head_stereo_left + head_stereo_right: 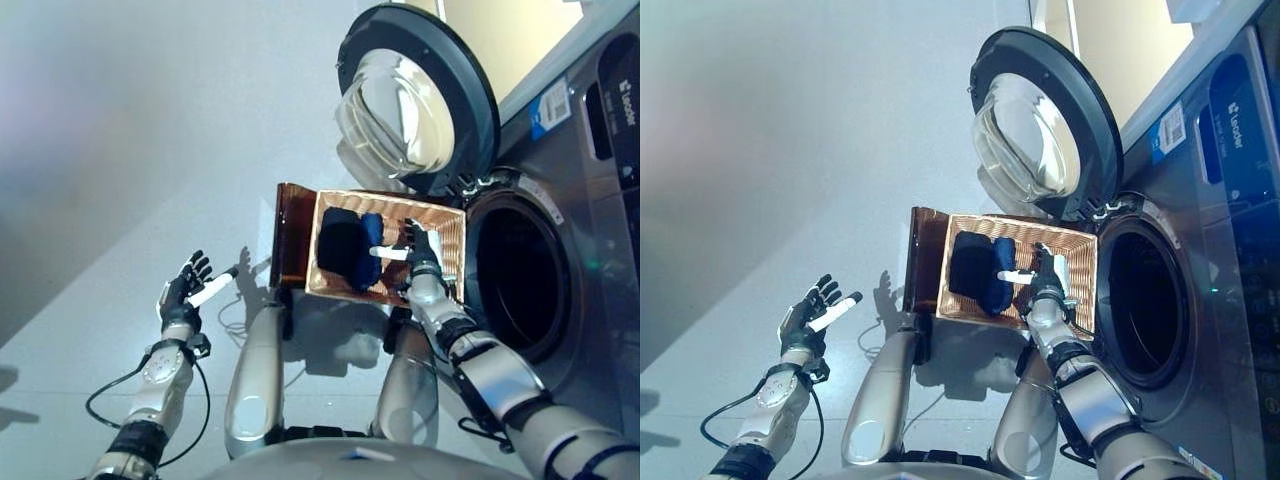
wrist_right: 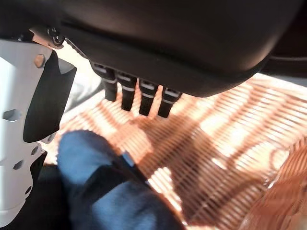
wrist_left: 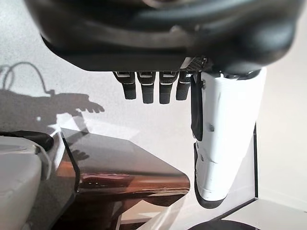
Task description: Pick up the clothes and place them into the washing machine
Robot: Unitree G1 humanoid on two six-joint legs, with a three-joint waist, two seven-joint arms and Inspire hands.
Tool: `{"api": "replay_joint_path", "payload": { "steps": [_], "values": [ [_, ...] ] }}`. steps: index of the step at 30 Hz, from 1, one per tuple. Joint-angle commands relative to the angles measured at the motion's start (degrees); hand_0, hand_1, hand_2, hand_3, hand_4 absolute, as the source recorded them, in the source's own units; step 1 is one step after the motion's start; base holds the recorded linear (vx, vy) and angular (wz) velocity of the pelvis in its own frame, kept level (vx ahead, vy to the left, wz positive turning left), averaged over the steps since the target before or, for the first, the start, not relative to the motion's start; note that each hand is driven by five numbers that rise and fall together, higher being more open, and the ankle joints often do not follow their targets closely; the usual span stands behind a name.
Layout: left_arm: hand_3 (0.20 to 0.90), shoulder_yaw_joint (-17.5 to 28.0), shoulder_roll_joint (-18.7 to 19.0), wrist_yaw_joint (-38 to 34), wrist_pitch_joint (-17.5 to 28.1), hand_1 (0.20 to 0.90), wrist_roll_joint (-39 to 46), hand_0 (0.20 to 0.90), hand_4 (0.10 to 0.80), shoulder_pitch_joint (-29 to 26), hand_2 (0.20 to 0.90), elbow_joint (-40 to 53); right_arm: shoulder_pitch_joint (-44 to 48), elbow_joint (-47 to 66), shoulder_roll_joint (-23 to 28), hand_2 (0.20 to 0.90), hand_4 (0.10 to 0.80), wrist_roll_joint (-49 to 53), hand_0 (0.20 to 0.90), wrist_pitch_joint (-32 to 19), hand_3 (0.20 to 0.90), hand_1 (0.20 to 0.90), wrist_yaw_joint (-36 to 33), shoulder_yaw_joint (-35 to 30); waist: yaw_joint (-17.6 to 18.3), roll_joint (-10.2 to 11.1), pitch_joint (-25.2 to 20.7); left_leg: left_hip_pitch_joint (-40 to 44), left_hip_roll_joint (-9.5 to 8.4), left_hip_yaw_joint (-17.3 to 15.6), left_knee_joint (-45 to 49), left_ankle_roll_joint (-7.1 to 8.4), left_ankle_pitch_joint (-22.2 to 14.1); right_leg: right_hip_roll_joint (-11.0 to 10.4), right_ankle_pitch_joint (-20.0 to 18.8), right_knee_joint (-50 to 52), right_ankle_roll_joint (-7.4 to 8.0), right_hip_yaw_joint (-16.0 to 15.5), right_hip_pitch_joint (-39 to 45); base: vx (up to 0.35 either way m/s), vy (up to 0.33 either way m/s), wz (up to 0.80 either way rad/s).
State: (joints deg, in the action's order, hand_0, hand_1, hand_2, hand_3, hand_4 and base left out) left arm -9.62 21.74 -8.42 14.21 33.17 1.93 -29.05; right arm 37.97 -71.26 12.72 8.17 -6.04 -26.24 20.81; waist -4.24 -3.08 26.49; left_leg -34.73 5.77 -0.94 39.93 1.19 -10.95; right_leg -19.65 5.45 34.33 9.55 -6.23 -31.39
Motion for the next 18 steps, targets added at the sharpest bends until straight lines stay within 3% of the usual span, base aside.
{"api": "replay_joint_path", "payload": {
  "steps": [1,18],
  "values": [
    [0.9,2.53,5.49,-1.59,4.11,0.9,-1.85,0.9,0.8,1.73,0.9,4.73,3.93,-2.68,-1.58,0.9,0.8,-3.48,0.9,0.14,0.9,0.9,-3.2,-0.6,-2.58,1.59,-1.43,0.78,4.73,5.33,-0.79,7.88,2.23,-4.42,-4.89,-3.19,2.7,3.02,2.4,0.0,0.0,0.0],
    [0.9,4.1,7.26,-2.37,3.91,0.9,-2.67,0.9,0.8,1.63,0.9,4.91,7.67,-6.18,-1.31,0.9,0.8,-4.72,0.9,2.18,0.9,0.9,-3.27,-1.64,-3.99,2.11,-1.81,-2.38,4.31,5.95,3.5,7.08,-0.32,-4.51,-3.01,0.39,2.19,3.91,0.12,0.001,0.002,0.01]
  ]
}}
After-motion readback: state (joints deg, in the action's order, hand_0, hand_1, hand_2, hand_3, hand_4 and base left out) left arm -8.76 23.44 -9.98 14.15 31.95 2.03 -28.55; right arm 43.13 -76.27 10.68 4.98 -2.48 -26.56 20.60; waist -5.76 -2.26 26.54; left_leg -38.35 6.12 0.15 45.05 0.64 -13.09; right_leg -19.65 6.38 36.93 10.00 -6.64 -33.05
